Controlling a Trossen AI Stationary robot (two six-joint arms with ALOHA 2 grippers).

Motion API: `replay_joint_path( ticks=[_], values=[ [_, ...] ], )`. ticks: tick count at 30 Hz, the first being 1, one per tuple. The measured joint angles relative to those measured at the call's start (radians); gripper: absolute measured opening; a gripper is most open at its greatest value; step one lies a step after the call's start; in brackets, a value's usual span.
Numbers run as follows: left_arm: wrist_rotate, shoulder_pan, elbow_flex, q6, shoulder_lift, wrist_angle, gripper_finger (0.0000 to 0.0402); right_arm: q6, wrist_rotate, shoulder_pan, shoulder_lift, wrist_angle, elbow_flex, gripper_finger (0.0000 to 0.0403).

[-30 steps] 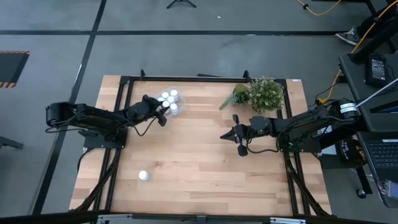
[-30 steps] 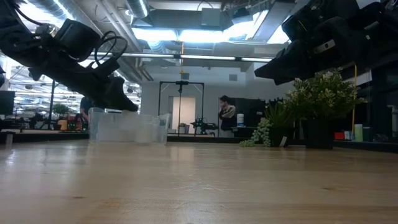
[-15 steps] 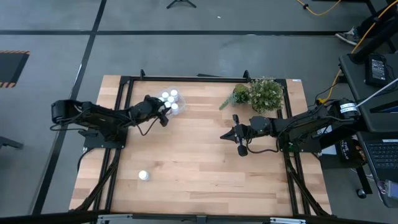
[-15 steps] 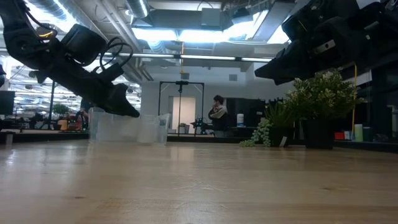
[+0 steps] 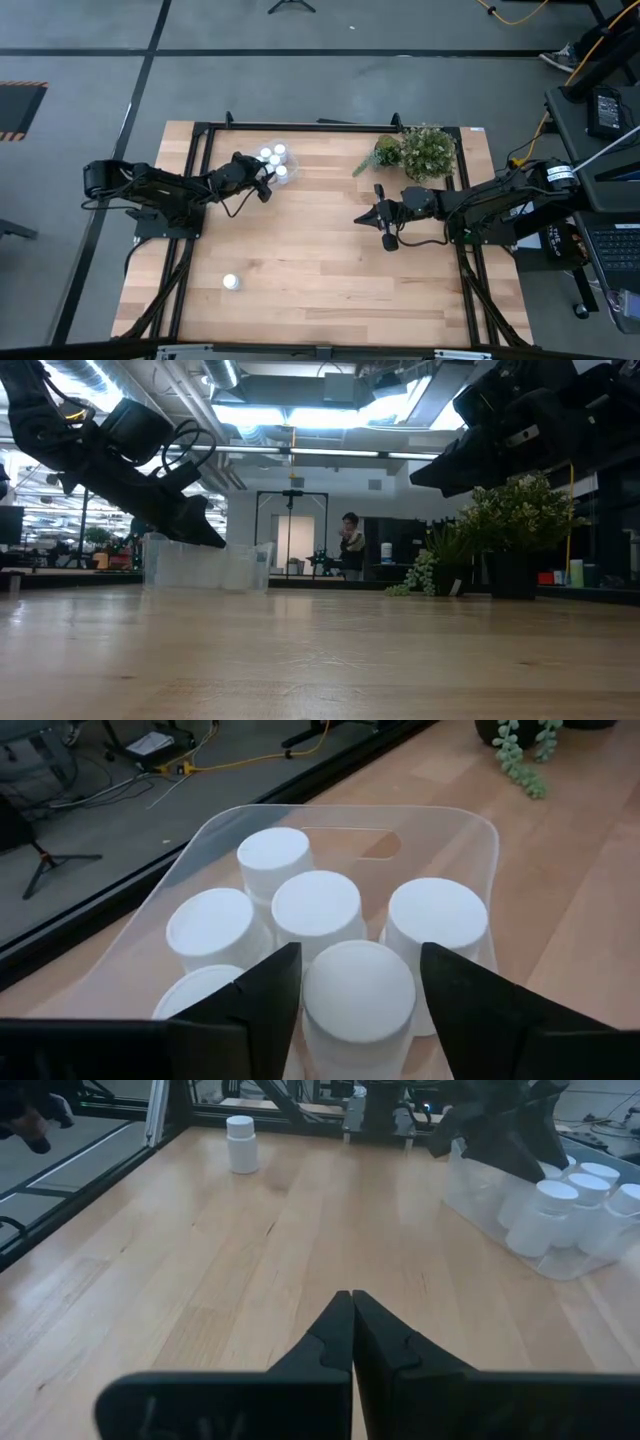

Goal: Pick and place pill bottles into a basket
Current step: Put the white medicine bottle into the transparent bin

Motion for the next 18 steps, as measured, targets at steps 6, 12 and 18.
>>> replay_joint_path(
  ticks=[6,12,18],
  values=[
    [0.002,0.000,0.000,0.000,0.000,0.000,0.0197,0.000,0.000,0.000,0.000,0.000,0.000,0.0003],
    [0.043,-0.009,0.000,-0.008,-0.021,-0.001,0.0198,0.000,0.000,0.000,0.000,0.000,0.000,0.0003],
    [0.058,-0.033,0.000,0.035,-0.108,0.000,0.0198,0.006,0.000,0.000,0.000,-0.003,0.000,0.0003]
  ],
)
